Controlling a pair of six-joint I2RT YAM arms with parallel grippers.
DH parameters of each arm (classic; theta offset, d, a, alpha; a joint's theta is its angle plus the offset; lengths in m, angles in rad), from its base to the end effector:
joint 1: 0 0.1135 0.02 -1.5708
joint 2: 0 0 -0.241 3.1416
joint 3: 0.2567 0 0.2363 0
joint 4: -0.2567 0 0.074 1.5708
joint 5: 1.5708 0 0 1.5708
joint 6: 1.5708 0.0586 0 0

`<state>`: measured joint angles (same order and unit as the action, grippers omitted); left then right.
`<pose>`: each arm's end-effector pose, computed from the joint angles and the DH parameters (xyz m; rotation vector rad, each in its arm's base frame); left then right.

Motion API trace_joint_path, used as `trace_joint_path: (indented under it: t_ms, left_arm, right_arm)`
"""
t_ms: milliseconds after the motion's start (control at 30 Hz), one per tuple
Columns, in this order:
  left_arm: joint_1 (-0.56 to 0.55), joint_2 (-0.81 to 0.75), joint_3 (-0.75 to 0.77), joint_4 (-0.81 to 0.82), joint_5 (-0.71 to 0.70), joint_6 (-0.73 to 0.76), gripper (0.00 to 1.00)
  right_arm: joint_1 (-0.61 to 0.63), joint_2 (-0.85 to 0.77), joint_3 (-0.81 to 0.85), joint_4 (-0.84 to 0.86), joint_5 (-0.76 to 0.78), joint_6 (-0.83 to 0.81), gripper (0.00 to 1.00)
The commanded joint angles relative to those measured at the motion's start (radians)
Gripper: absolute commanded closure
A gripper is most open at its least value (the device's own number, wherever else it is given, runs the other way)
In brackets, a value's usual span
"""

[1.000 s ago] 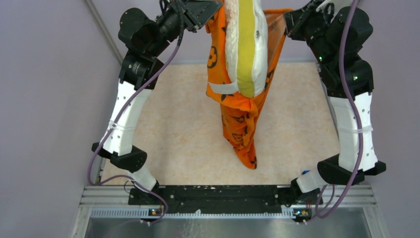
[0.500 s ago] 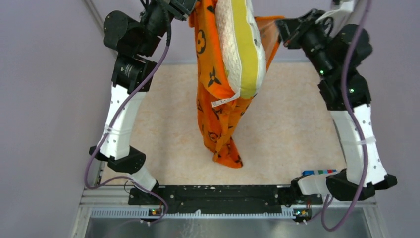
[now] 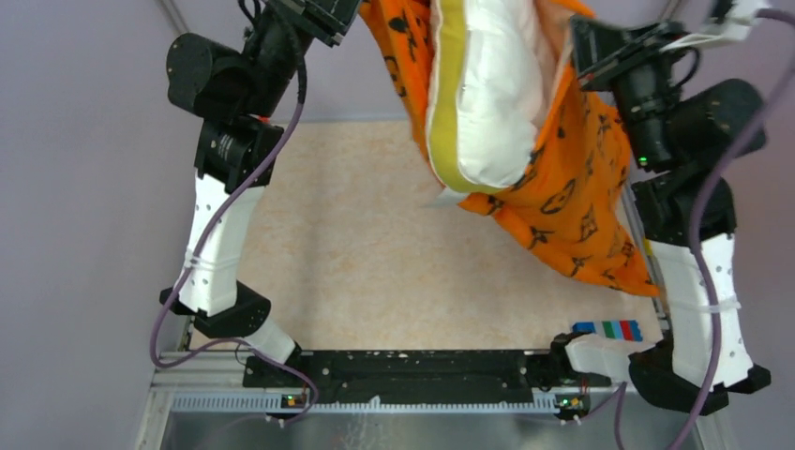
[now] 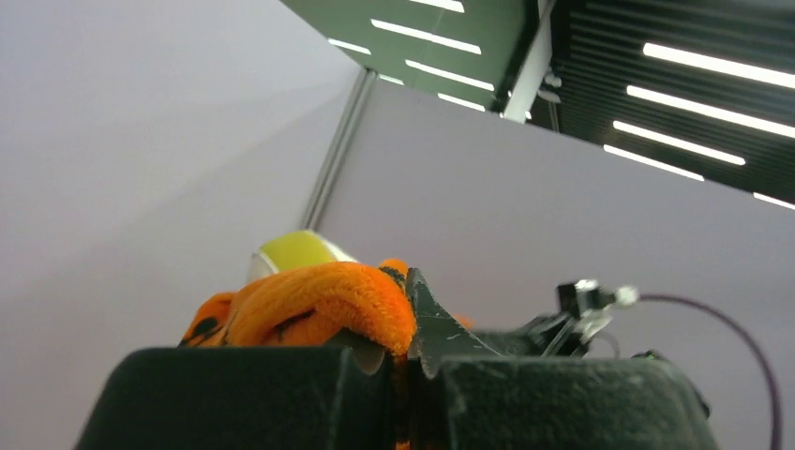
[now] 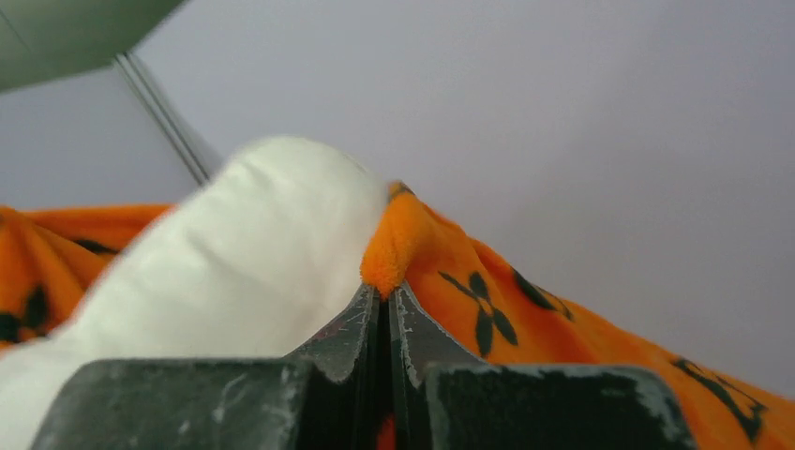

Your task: Put the pillow into the pillowcase

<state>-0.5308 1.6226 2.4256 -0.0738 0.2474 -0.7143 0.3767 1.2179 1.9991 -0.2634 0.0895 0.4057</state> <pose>0.2046 -0.1367 0.6474 0.1667 0.9199 -1.2646 0.1617 0.0583 0.6087 0.0983 1.0727 0.6601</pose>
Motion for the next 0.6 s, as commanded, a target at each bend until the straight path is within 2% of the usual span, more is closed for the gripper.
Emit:
trace_joint_path:
  t_ms: [0,67,167,267,300,367,467,500,567]
  left_arm:
    - [0.017,-0.073,0.06,0.291,-0.226,0.036,1.0]
    - [0.017,-0.063,0.061,0.283,-0.2,0.027,1.0]
    - [0.017,-0.042,0.035,0.196,-0.103,-0.008,1.0]
    - [0.001,-0.043,-0.097,0.168,0.038,-0.074,1.0]
    - [-0.017,-0.038,-0.119,0.148,0.064,-0.069,1.0]
    - [-0.04,-0.013,-0.093,0.114,0.097,-0.049,1.0]
    - [-0.035,0.035,0.093,0.033,0.004,0.027,1.0]
    - [-0.005,0.025,0.117,0.054,-0.042,0.037,1.0]
    - [0.102,-0.03,0.088,0.173,-0.113,-0.023,1.0]
  right_arm:
    - [-0.005,-0.014,-0.168,0.075,-0.037,0.056,1.0]
    - [-0.005,0.011,-0.062,0.031,-0.006,0.026,1.0]
    - [-0.006,0.143,0.286,-0.089,0.095,-0.057,1.0]
    - [-0.007,0.313,0.687,-0.186,0.212,-0.145,1.0]
    - [-0.007,0.332,0.699,-0.178,0.221,-0.159,1.0]
    - [-0.007,0.301,0.57,-0.134,0.202,-0.143,1.0]
    - [-0.005,0.22,0.302,-0.09,0.053,-0.037,1.0]
    - [0.001,0.192,0.206,-0.056,-0.001,-0.001,1.0]
    - [0.063,0.136,0.029,-0.007,-0.003,0.008,1.0]
